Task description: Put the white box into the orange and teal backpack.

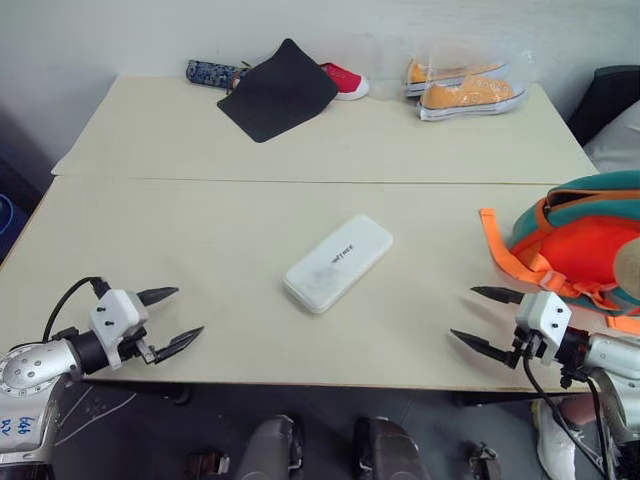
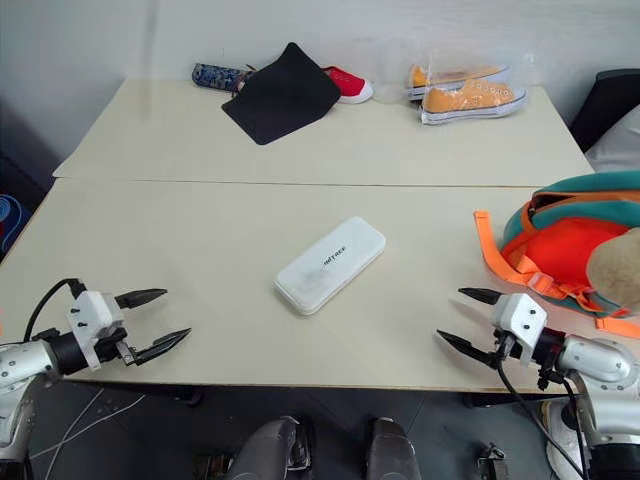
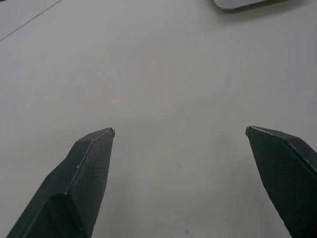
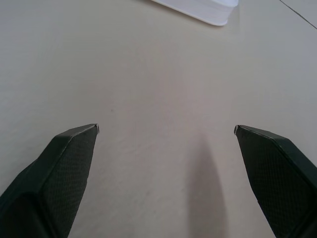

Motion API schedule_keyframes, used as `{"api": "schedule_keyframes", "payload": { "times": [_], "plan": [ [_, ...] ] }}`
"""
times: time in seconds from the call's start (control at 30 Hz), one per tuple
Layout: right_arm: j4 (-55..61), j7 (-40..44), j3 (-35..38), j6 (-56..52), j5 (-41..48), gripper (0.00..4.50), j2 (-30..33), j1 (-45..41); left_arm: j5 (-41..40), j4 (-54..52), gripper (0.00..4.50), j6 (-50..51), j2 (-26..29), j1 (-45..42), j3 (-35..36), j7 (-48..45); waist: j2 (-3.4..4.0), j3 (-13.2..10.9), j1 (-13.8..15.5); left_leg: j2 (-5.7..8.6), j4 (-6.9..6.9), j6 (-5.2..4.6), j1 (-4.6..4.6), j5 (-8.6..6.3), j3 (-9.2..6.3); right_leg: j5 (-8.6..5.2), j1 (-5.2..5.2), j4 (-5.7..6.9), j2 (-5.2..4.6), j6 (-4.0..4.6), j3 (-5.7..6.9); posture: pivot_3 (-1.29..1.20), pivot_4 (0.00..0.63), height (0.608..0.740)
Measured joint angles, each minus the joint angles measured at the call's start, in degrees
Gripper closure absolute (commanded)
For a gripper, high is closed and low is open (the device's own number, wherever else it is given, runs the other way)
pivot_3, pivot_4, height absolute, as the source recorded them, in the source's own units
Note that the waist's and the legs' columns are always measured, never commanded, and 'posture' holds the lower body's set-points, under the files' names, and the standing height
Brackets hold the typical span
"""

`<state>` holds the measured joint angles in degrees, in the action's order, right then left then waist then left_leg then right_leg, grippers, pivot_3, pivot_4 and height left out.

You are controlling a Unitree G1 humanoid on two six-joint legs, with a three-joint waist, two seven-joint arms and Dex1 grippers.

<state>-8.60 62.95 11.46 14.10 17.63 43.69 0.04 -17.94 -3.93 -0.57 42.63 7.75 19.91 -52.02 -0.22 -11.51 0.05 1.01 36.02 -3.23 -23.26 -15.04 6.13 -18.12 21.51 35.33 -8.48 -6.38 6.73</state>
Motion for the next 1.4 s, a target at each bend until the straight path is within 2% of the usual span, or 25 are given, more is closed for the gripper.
{"api": "schedule_keyframes", "payload": {
  "times": [0.13,0.23,0.33,0.43,0.47,0.63,0.77,0.9,1.03,1.27,1.4],
  "plan": [
    [0.02,-0.11,-0.25,-0.49,0.09,0.0,-0.13,-2.1,-0.16,-2.61,0.03,2.86,0.01,0.7,-0.44,0.49,0.0,0.0,-0.09,0.0,-0.01,0.0,0.0,0.0,0.0,0.0,0.0,0.01,0.01,0.0,0.0,0.0,0.15,0.74],
    [1.48,-3.28,-1.11,-5.67,1.27,0.58,-3.29,-6.07,-1.26,-8.1,0.0,8.29,0.34,3.2,-2.09,0.47,0.0,-0.01,-0.68,-0.06,-0.01,0.02,0.01,0.0,0.05,0.0,0.03,0.02,0.02,0.01,0.01,0.0,0.15,0.74],
    [4.22,-7.52,-4.03,-10.83,0.06,1.43,-5.17,-10.81,-3.02,-13.77,0.51,12.9,-1.34,4.42,-3.36,2.24,0.03,-0.01,-0.73,-0.08,-0.01,0.06,0.02,0.0,0.04,-0.01,0.07,0.08,0.02,0.03,0.01,0.0,0.15,0.74],
    [4.82,-15.77,-9.77,-17.87,-7.74,2.39,-8.86,-19.35,-2.38,-21.39,1.36,17.6,-11.8,3.73,-7.16,13.67,-0.01,0.0,-0.61,-0.07,0.07,0.05,0.0,0.0,0.07,-0.01,0.08,0.14,0.02,0.03,0.0,0.0,0.15,0.74],
    [5.12,-18.6,-11.24,-19.8,-9.49,2.87,-10.45,-21.42,-1.82,-23.6,1.78,19.38,-13.78,3.77,-9.58,16.26,-0.02,0.0,-0.36,-0.07,0.06,0.06,-0.02,0.01,0.06,-0.01,0.11,0.19,0.03,0.03,0.02,0.0,0.15,0.74],
    [4.25,-26.81,-14.68,-26.99,-15.72,4.48,-14.15,-27.34,1.07,-28.12,3.21,26.79,-17.99,2.09,-13.15,25.62,-0.01,0.0,0.32,-0.05,0.16,0.05,-0.05,0.01,0.06,-0.03,0.07,0.22,0.06,0.07,0.08,0.0,0.15,0.74],
    [2.16,-31.72,-18.17,-32.54,-20.4,4.5,-16.77,-33.64,2.85,-29.16,4.41,31.81,-18.82,-0.72,-16.66,29.48,-0.03,0.01,-0.1,-0.05,0.19,0.04,-0.04,0.02,0.07,-0.03,0.08,0.29,0.08,0.07,0.08,0.0,0.15,0.74],
    [-4.68,-34.05,-20.23,-37.77,-23.97,4.5,-17.45,-39.93,2.4,-29.13,4.41,35.23,-19.43,-3.28,-17.25,30.62,-0.03,0.01,-0.27,-0.05,0.16,0.06,-0.05,0.04,0.07,-0.03,0.09,0.3,0.12,0.07,0.09,0.0,0.15,0.74],
    [-9.78,-32.77,-22.0,-39.31,-24.86,4.5,-17.99,-43.64,2.12,-29.0,4.41,37.41,-20.0,-5.85,-18.76,30.72,-0.03,0.01,-0.3,-0.05,0.16,-0.11,-0.06,0.13,0.08,-0.03,0.06,0.37,0.17,0.07,0.1,0.0,0.15,0.74],
    [-16.69,-22.32,-22.39,-36.84,-21.59,4.5,-18.73,-46.88,2.42,-26.75,4.41,38.0,-20.09,-8.84,-20.79,30.54,-0.03,0.01,-0.37,-0.09,0.16,-0.25,-0.05,0.21,0.1,-0.03,0.04,0.38,0.24,0.07,0.09,0.0,0.15,0.74],
    [-17.41,-16.02,-22.16,-35.11,-19.44,4.5,-16.7,-46.48,3.0,-24.95,4.41,36.83,-19.44,-8.85,-21.01,29.96,-0.03,0.01,-0.33,-0.1,0.17,-0.25,-0.05,0.21,0.1,-0.03,0.03,0.36,0.23,0.07,0.08,0.0,0.15,0.74]
  ]
}}
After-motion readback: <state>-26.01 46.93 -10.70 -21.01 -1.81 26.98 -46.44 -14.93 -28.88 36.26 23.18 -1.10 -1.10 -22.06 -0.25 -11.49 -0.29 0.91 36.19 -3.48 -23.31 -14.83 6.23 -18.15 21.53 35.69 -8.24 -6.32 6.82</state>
